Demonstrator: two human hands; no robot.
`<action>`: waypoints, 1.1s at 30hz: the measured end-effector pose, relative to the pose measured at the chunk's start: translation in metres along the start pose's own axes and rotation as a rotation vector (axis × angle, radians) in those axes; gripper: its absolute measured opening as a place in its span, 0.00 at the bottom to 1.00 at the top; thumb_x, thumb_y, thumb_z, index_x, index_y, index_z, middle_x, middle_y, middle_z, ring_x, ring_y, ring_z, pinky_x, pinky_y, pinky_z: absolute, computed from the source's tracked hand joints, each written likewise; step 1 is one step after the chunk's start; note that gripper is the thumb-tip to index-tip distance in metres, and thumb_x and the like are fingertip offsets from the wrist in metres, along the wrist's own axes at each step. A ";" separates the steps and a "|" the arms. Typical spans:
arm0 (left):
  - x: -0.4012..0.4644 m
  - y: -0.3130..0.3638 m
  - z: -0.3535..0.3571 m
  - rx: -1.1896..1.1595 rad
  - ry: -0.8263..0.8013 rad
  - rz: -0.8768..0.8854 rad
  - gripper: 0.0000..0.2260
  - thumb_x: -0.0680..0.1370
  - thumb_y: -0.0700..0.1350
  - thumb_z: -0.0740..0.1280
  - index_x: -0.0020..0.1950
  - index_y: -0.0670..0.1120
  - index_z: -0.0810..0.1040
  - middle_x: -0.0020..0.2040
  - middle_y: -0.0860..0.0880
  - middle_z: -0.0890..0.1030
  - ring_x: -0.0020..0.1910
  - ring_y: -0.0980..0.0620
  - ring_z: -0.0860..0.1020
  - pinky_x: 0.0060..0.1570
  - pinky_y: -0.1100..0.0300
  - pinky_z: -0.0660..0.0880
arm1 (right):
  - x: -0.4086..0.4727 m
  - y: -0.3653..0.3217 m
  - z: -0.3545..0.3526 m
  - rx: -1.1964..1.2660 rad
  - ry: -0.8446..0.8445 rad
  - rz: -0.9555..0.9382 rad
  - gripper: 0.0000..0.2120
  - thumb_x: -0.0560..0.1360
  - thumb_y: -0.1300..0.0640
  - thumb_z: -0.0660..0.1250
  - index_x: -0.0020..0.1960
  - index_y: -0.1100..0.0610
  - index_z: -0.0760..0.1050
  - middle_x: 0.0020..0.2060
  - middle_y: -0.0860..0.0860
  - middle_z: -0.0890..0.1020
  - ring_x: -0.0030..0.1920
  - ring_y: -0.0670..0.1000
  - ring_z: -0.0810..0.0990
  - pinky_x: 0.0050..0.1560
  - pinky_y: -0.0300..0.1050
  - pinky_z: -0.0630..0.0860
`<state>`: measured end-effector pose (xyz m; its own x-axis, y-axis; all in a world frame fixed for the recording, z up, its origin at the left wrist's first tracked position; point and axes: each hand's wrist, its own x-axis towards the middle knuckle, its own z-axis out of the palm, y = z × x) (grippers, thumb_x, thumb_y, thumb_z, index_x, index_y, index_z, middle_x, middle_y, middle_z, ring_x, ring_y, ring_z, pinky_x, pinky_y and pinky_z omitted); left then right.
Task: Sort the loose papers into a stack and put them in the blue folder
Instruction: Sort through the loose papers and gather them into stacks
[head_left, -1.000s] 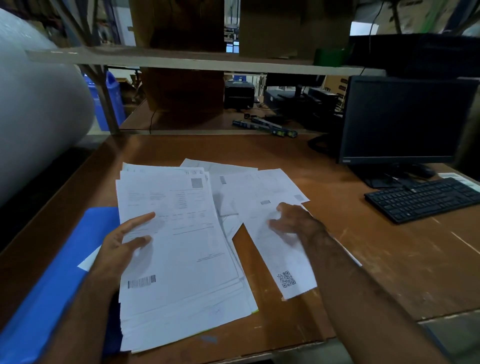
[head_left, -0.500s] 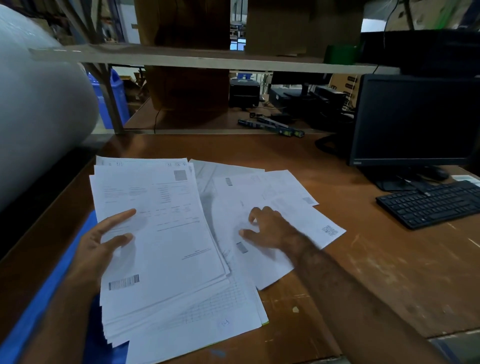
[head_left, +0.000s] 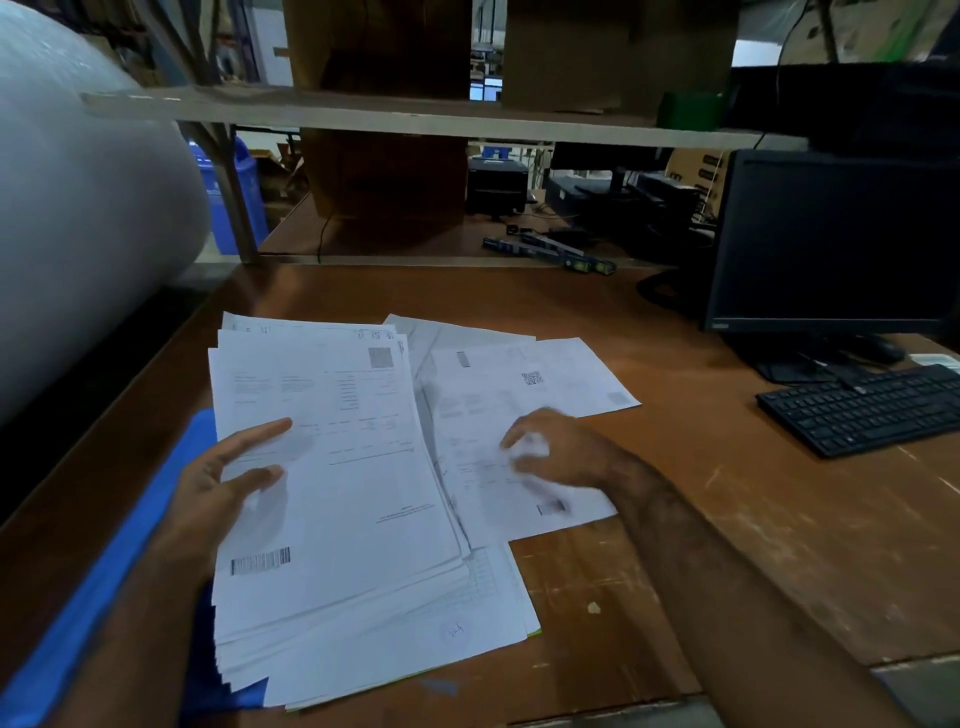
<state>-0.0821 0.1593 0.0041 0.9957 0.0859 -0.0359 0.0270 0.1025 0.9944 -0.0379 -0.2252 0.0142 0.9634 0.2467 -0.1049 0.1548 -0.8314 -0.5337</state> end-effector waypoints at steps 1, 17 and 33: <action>-0.001 -0.001 0.000 0.008 0.000 -0.002 0.21 0.77 0.29 0.68 0.62 0.52 0.84 0.71 0.53 0.76 0.57 0.52 0.80 0.36 0.68 0.79 | 0.005 0.006 -0.003 -0.030 0.133 0.111 0.19 0.75 0.44 0.73 0.62 0.49 0.77 0.65 0.52 0.76 0.64 0.54 0.76 0.65 0.51 0.75; -0.015 0.003 0.004 0.050 -0.026 -0.006 0.21 0.78 0.30 0.68 0.63 0.51 0.84 0.68 0.52 0.78 0.59 0.48 0.80 0.45 0.59 0.80 | -0.017 0.023 -0.052 0.494 0.214 0.089 0.24 0.77 0.58 0.73 0.71 0.43 0.75 0.69 0.45 0.76 0.66 0.52 0.79 0.58 0.42 0.79; -0.025 0.022 0.050 -0.013 -0.129 0.067 0.29 0.79 0.33 0.67 0.68 0.66 0.77 0.64 0.60 0.82 0.60 0.48 0.83 0.50 0.52 0.83 | -0.023 -0.024 0.029 0.921 0.100 -0.098 0.31 0.72 0.55 0.79 0.72 0.42 0.74 0.68 0.39 0.77 0.66 0.47 0.79 0.64 0.50 0.79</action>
<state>-0.1017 0.1095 0.0318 0.9984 -0.0347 0.0448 -0.0406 0.1138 0.9927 -0.0700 -0.1962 0.0056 0.9762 0.2154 0.0262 0.0434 -0.0756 -0.9962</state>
